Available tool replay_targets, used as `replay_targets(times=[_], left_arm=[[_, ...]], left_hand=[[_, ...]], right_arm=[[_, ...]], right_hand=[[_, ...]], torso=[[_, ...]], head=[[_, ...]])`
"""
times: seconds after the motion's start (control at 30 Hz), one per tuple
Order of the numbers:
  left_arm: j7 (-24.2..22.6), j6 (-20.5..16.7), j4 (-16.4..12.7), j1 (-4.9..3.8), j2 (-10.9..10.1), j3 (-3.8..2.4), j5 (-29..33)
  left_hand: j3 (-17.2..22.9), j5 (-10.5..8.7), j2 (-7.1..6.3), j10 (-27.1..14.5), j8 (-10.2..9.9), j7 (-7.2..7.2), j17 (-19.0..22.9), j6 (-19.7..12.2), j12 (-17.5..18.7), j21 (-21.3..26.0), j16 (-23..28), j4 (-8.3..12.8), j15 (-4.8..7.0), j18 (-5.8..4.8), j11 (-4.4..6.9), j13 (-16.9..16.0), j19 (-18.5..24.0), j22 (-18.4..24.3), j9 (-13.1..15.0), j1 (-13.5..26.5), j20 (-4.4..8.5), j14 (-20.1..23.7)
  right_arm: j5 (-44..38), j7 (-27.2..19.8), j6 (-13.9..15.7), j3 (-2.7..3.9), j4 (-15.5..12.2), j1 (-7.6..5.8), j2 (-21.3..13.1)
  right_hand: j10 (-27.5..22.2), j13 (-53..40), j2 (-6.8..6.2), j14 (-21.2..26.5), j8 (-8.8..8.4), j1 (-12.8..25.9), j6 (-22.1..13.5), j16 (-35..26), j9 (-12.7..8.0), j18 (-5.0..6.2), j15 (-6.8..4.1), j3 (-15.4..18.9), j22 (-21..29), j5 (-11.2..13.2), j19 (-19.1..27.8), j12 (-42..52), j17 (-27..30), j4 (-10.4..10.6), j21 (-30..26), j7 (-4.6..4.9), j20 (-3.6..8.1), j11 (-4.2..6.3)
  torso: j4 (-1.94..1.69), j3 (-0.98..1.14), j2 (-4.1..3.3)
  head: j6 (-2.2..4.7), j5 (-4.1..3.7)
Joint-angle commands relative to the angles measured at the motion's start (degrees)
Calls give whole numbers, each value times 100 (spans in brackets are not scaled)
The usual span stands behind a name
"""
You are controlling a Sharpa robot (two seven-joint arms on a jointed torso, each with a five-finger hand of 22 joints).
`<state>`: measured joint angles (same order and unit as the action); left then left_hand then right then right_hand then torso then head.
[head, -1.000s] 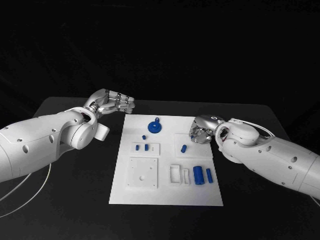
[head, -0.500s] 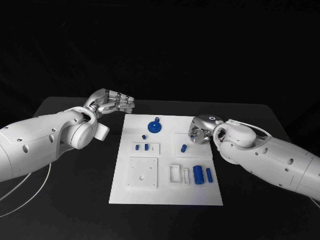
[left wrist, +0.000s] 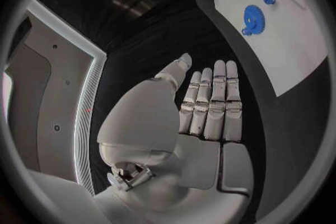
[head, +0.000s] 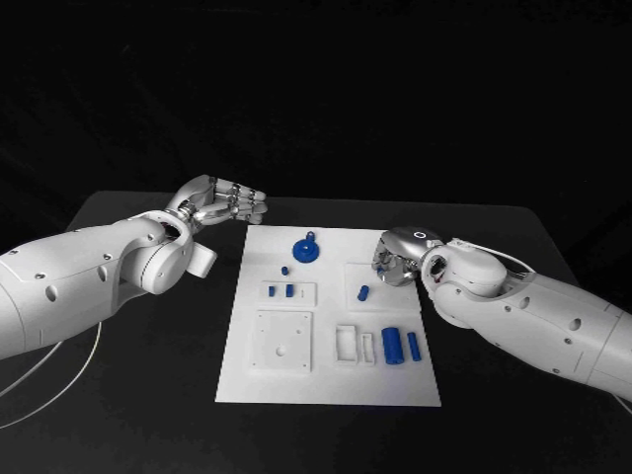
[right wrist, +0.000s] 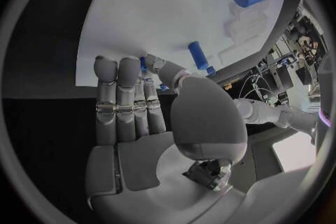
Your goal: Assemble the parts on the task board
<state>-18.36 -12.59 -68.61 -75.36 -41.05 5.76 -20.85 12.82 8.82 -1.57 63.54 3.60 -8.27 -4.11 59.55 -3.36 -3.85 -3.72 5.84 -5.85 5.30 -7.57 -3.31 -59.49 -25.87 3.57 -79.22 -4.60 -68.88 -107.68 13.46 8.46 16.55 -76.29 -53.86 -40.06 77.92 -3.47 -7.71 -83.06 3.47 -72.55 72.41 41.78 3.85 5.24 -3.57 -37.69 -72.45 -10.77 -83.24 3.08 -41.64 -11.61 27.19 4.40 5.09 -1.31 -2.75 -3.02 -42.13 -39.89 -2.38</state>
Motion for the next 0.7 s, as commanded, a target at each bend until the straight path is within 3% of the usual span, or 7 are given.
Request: replay_targets(times=[0.03,0.2,0.3,0.43,0.7], left_arm=[[-18,56,-10,-7,11,-7,-7],[-15,55,-17,-7,9,-7,-25],[-14,58,-20,-7,6,-7,-30],[-7,85,-29,-7,2,-7,-32],[-11,81,-50,-7,-9,-7,-34]], left_hand=[[-7,25,30,-47,7,-8,-4,-37,-6,-25,20,35,-10,-78,-6,1,-34,10,3,13,-20,8],[-7,24,25,-45,9,-9,-4,-34,-6,-26,19,46,-9,-77,-6,1,-35,12,4,4,-19,6],[-10,36,28,-49,8,-10,-2,-37,-5,-24,21,59,-12,-78,-8,1,-29,22,3,5,-21,15],[56,401,36,-58,6,-20,4,-43,-4,-40,22,98,-11,-74,-12,2,-8,-7,3,-15,-7,28],[149,358,13,-68,7,-20,5,-47,-4,-77,21,136,-15,-73,-15,2,58,-171,3,64,-14,38]], right_arm=[[-95,12,102,52,-81,-2,-26],[2,0,198,113,-171,-4,-128],[140,-59,239,166,-238,-5,-177],[394,-173,319,225,-359,-5,-246],[1096,-649,647,319,-694,-3,-332]], right_hand=[[71,-20,-37,1,18,35,62,15,7,91,-37,-50,-39,-54,-47,38,3,12,19,1,14,11],[88,-21,-44,-7,19,46,76,25,10,85,-41,-66,-89,-52,-70,39,2,31,56,-4,17,17],[97,-20,-50,-5,20,42,87,38,10,84,-45,-62,-136,-46,-95,38,1,50,37,-8,21,21],[100,-18,-39,-8,19,38,95,39,10,86,-47,-20,-176,-93,-113,38,7,52,82,-10,24,22],[95,-17,1,-1,19,24,94,46,11,106,-44,75,-287,-161,-136,36,29,50,88,-8,13,22]], torso=[[4,-7,7],[3,-13,4],[11,-4,3],[8,-2,-1],[8,-13,4]], head=[[-3,-2],[6,10],[5,15],[-3,13],[12,55]])
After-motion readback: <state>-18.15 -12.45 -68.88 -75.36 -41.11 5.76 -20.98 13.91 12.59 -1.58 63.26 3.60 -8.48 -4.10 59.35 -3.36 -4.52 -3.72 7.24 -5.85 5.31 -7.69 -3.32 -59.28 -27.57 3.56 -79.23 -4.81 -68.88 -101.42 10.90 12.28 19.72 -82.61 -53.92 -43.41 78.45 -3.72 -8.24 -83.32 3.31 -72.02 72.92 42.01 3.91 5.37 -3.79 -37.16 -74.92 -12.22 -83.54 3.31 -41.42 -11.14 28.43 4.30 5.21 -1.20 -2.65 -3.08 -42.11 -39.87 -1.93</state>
